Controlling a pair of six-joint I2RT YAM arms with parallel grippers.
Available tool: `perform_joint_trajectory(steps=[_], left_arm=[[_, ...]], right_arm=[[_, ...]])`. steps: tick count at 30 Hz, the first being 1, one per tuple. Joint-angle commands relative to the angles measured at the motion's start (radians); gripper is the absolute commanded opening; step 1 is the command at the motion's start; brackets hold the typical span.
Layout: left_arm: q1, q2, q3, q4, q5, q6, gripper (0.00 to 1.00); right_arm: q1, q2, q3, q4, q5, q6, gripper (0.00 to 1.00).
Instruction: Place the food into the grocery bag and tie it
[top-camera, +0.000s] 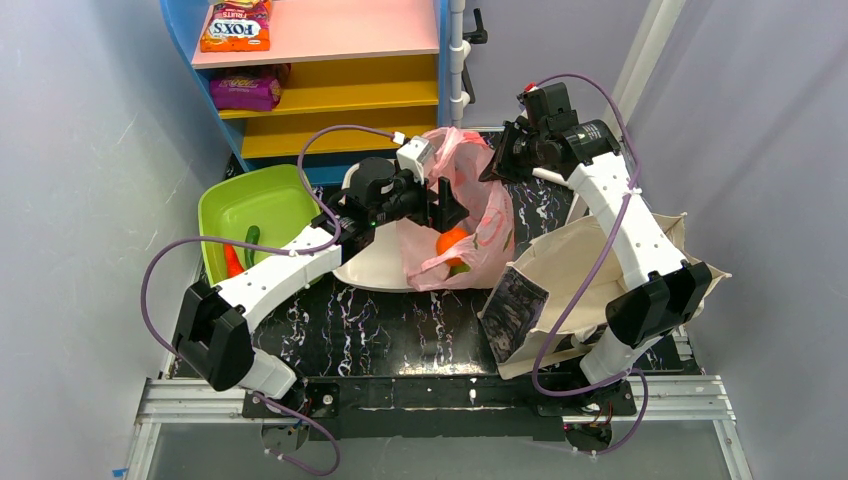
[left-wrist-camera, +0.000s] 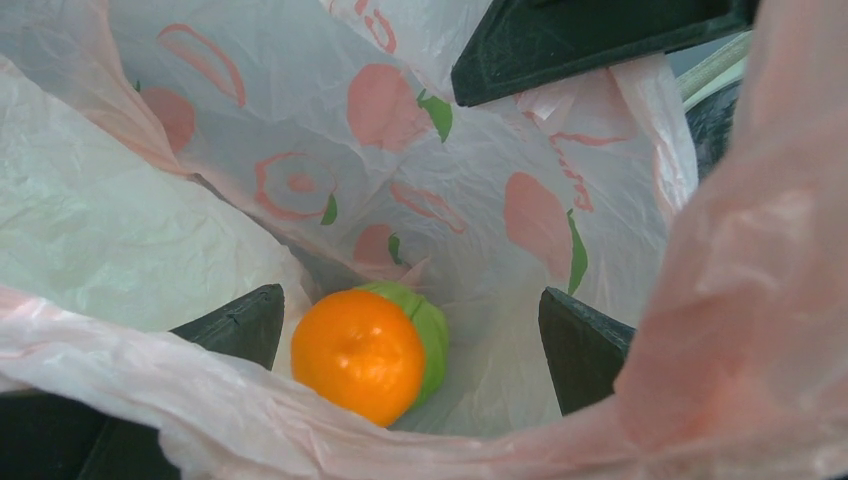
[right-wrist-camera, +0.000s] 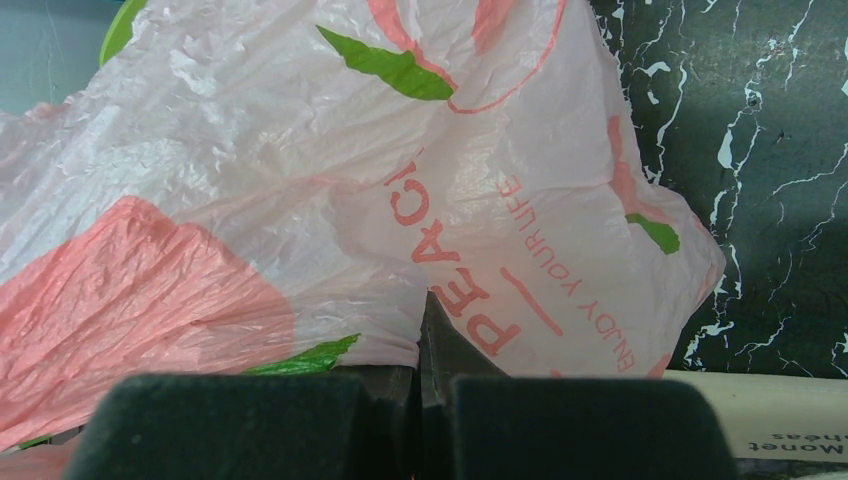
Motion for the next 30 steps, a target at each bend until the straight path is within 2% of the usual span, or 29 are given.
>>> perform_joint_trajectory(steps=[1,11,18,26,27,28,30], left_arm=[[-0.004,-0.053,0.033,-0.054,-0.036,0.039,0.98],[-0.004,-0.221,0.036,-0.261,-0.152,0.114,0.98],[-0.004,-0.318,0.088,-0.544,-0.230,0.169,0.98],[-0.001,-0.454,-0.050,-0.664,-0.573,0.066,0.98],[-0.001,-0.451,-0.050,-0.698,-0.607,0.060,0.98],[0.011,-0.427,-0.017,-0.825,-0.731,0.015,0.98],[0.038,-0.425,-0.010,-0.873,-0.756,0.005,0.98]], right_arm=[[-0.011,-0.014,0.013,0.022,0.002,-0.006,0.01],[-0.011,0.001,0.018,0.030,-0.006,-0.005,0.01],[-0.011,0.021,0.025,0.034,-0.009,-0.006,0.01],[-0.010,0.039,0.019,0.046,-0.035,-0.003,0.01],[-0.011,0.041,0.020,0.047,-0.037,-0.002,0.01],[-0.011,0.047,0.013,0.053,-0.043,-0.002,0.01],[-0.011,0.055,0.019,0.051,-0.046,-0.002,0.01]])
